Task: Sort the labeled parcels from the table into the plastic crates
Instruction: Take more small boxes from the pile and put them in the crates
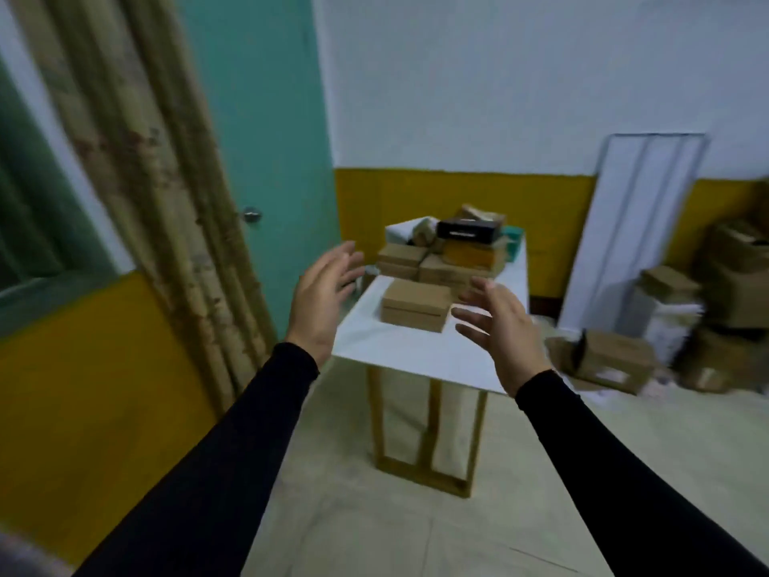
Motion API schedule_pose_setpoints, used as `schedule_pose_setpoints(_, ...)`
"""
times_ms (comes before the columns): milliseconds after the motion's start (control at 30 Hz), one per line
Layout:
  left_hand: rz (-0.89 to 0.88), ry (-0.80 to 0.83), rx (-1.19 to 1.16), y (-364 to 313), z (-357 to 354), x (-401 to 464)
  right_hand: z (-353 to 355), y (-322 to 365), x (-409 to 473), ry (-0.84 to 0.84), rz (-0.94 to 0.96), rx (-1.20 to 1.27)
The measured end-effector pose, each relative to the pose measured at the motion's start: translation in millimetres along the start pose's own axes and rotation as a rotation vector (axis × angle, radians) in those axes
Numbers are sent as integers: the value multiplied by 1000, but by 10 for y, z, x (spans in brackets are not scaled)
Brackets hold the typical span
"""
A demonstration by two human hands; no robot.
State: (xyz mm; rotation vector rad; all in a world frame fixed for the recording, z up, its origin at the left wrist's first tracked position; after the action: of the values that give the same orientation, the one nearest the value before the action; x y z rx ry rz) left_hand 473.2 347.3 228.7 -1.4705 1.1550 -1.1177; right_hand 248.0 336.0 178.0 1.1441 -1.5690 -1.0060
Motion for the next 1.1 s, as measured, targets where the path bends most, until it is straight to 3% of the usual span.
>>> schedule_pose_setpoints(167, 5, 106, -5, 244, -1319, 467, 1314, 184, 536, -132, 1, -65)
schedule_pose_setpoints(400, -5, 112, -73, 531, -2282, 1371, 2053, 78, 1449, -137, 7, -68)
schedule_pose_setpoints(833, -62, -57, -120, 1026, -3022, 3557, 2083, -363, 4086, 160, -7, -229)
schedule_pose_setpoints(1100, 7, -444, 18, 1590, -2602, 4339, 1429, -1252, 5495, 551, -130, -240)
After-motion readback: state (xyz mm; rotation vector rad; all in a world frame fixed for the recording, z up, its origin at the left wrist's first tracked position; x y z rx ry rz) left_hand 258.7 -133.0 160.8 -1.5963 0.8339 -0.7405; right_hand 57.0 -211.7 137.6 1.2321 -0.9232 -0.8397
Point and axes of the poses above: each hand's wrist, its own x-axis towards the middle knuckle, its own z-axis out of the back of the hand, y = z × x, the point moved 5 cm from there along x, towards the middle knuckle, and after that the axes turned 8 degrees about z, right-handed, at the moved point
